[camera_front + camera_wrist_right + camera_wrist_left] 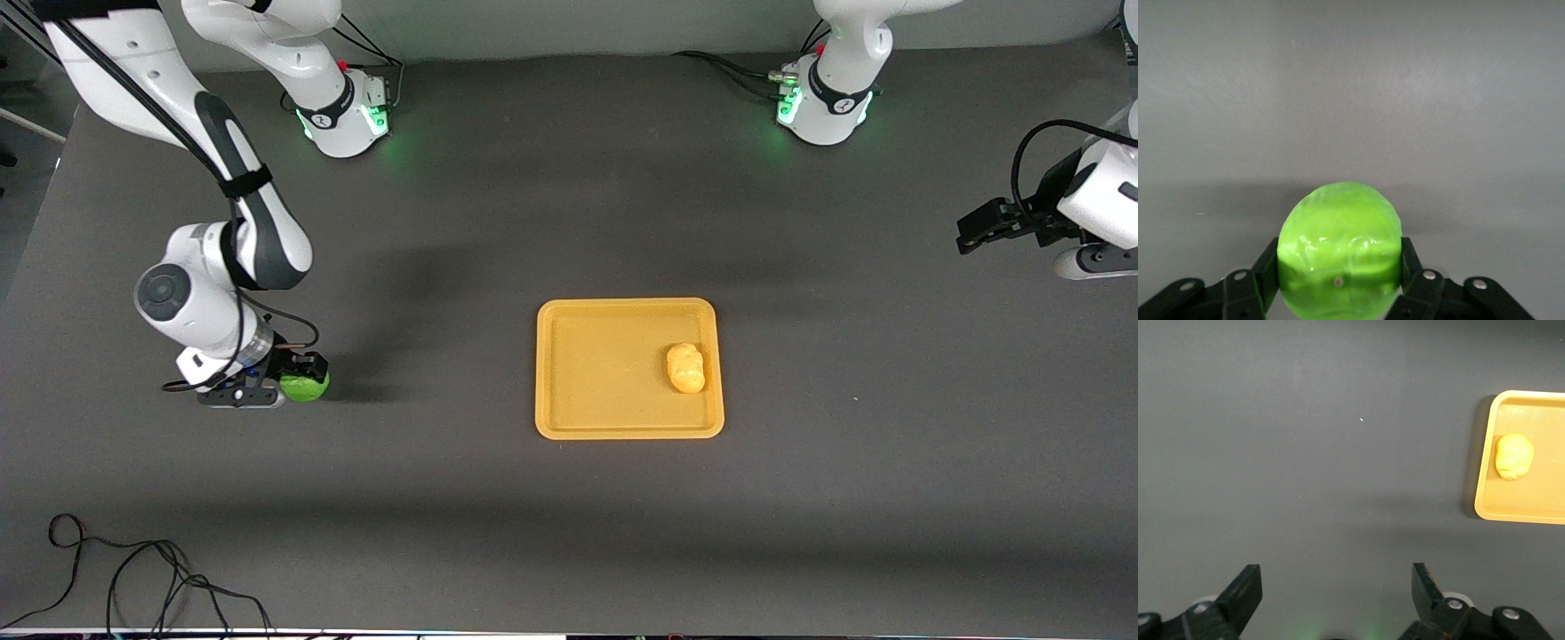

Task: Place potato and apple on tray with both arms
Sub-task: 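Grasp the green apple with the right gripper and lift it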

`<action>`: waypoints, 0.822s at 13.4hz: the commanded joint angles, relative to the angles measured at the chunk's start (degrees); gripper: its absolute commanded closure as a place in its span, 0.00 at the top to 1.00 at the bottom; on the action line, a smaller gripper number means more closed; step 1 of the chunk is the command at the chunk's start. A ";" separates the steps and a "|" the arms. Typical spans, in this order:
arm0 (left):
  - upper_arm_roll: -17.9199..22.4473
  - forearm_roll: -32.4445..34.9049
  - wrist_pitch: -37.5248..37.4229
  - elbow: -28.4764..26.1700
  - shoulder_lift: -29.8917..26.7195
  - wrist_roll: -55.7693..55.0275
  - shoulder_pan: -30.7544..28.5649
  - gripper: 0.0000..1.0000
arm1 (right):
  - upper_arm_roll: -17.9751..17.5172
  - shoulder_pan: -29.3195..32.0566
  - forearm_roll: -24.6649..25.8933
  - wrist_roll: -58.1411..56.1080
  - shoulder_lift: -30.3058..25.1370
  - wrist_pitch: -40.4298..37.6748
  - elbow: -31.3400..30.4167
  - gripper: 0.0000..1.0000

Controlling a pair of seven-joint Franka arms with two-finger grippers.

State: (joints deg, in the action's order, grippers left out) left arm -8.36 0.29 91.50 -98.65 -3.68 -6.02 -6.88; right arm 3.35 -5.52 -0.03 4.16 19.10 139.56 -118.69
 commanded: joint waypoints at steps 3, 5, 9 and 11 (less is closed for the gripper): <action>-0.08 -0.03 -1.15 2.14 -0.80 0.14 -0.51 1.00 | -0.71 -3.16 -1.02 3.03 -1.53 -27.99 21.96 0.51; -0.16 0.06 -0.98 2.76 -0.62 -1.53 -0.42 1.00 | -0.63 -8.16 -2.17 8.65 0.13 -30.66 27.96 0.51; -0.51 0.32 -1.94 3.03 -1.06 -1.45 -0.42 1.00 | -0.63 -20.90 -1.74 25.15 9.69 -30.84 41.92 0.51; -0.08 0.85 -2.12 3.12 -1.06 -1.36 -0.59 1.00 | -0.54 -26.45 -1.30 33.77 16.81 -31.45 50.36 0.51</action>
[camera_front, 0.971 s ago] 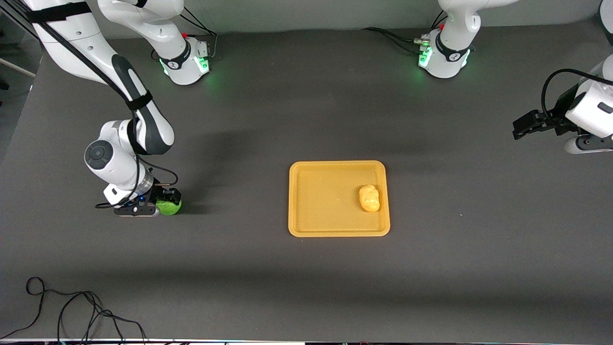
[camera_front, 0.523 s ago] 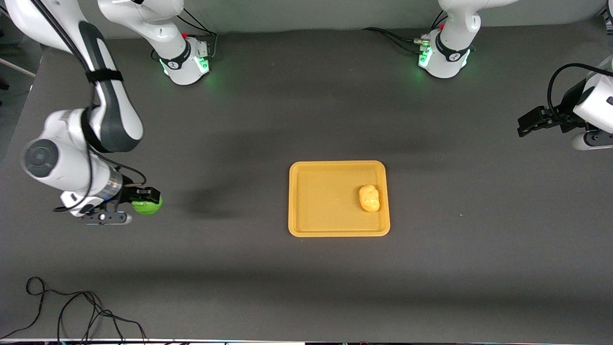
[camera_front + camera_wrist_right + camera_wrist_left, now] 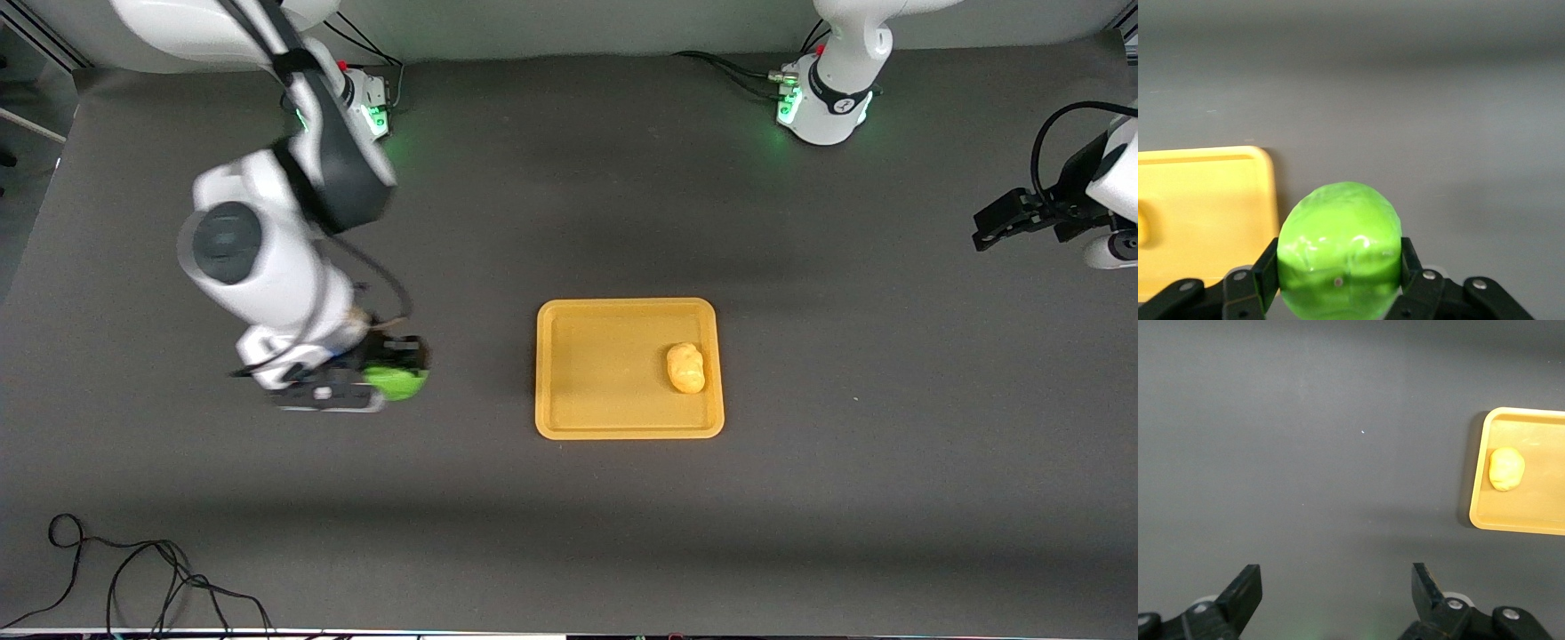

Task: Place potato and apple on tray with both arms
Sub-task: 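Carry the apple with the right gripper over the tray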

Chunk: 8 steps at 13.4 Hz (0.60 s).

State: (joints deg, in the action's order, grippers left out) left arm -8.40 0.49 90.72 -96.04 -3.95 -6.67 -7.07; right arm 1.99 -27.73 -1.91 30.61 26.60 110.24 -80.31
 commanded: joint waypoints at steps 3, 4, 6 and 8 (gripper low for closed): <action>-0.13 0.39 -1.16 0.33 -0.80 -0.63 -0.93 1.00 | 0.91 -11.62 0.76 17.62 19.60 -2.05 24.11 0.51; -0.13 0.39 -0.81 0.33 -0.80 -0.71 -0.93 1.00 | 1.00 -13.82 1.11 20.34 22.16 -1.35 26.41 0.51; -0.13 0.04 -0.72 0.16 -0.62 -0.71 -0.93 1.00 | 1.18 -17.86 2.07 22.74 25.42 2.41 27.92 0.51; -0.13 -0.05 -0.55 0.07 -0.62 -0.71 -0.93 1.00 | 1.09 -19.11 4.18 23.36 29.19 6.63 27.84 0.51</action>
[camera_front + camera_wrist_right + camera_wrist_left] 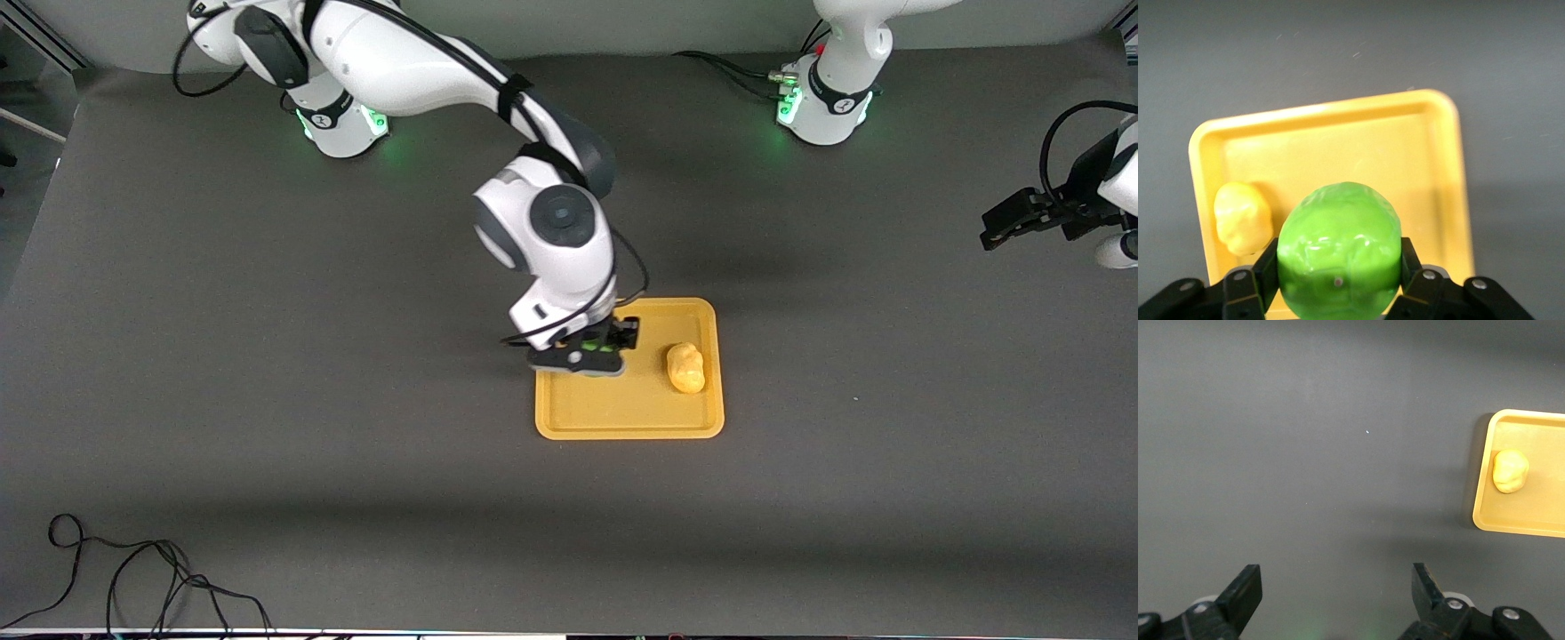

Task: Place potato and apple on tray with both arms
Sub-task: 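Carry the apple with the right gripper over the tray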

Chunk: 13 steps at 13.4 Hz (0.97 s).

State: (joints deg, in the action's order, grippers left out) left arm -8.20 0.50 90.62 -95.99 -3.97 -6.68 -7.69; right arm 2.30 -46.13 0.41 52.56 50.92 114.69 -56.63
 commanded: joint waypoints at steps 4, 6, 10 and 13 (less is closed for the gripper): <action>-0.33 -0.14 -0.27 0.01 -0.52 -0.79 -0.22 1.00 | 0.78 -1.07 3.10 0.97 10.15 7.82 4.15 0.51; -0.33 -0.14 -0.27 0.01 -0.52 -0.79 -0.22 1.00 | 0.69 -0.98 5.29 0.97 11.82 9.23 4.07 0.51; -0.33 -0.23 -0.27 0.01 -0.52 -0.79 -0.30 1.00 | 0.69 -0.89 5.30 0.88 12.80 10.38 3.80 0.56; -0.33 -0.23 -0.27 0.01 -0.52 -0.79 -0.22 1.00 | 0.69 -0.89 5.30 0.97 12.89 10.21 3.01 1.00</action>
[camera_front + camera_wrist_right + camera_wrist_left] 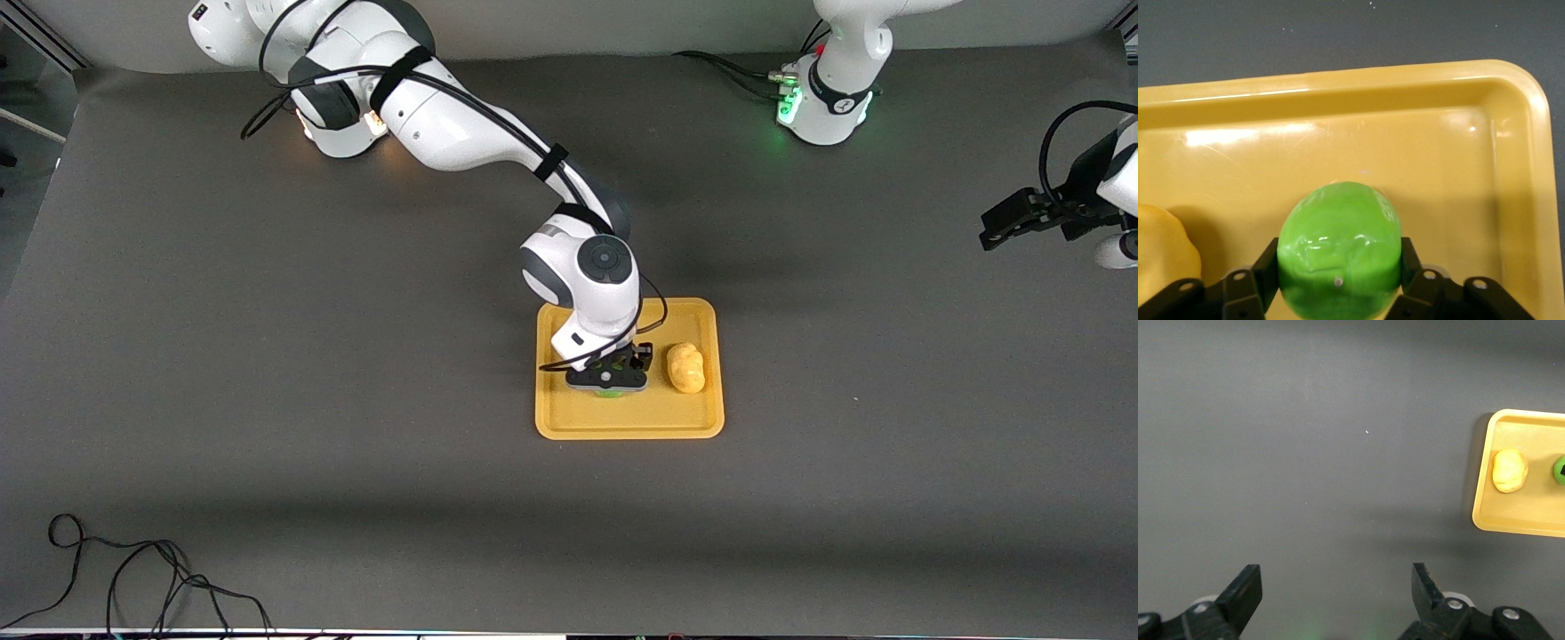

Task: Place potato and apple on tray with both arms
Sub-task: 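Lower the apple beside the potato and open the right gripper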

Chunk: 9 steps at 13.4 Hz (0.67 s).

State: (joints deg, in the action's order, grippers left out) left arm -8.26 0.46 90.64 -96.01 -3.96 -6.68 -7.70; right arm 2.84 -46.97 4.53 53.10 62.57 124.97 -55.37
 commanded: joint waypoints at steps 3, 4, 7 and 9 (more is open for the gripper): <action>-0.27 -0.19 -0.29 0.03 -0.52 -0.79 -0.21 1.00 | 0.06 0.21 1.01 0.60 -1.47 -4.71 2.20 1.00; -0.27 -0.19 -0.29 0.03 -0.52 -0.79 -0.21 1.00 | -0.02 0.56 0.84 0.42 -3.58 -7.08 2.20 1.00; -0.27 -0.19 -0.29 0.03 -0.52 -0.79 -0.21 1.00 | 0.06 1.44 0.39 0.25 -10.95 -15.96 2.11 1.00; -0.27 -0.19 -0.29 0.03 -0.52 -0.79 -0.21 1.00 | 0.06 4.25 -1.18 -2.19 -16.40 -22.72 2.02 1.00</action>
State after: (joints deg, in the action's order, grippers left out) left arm -8.28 0.44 90.64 -96.03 -3.96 -6.68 -7.70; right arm 3.29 -45.01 4.48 52.92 51.79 107.28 -51.38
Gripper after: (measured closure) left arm 0.000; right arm 0.000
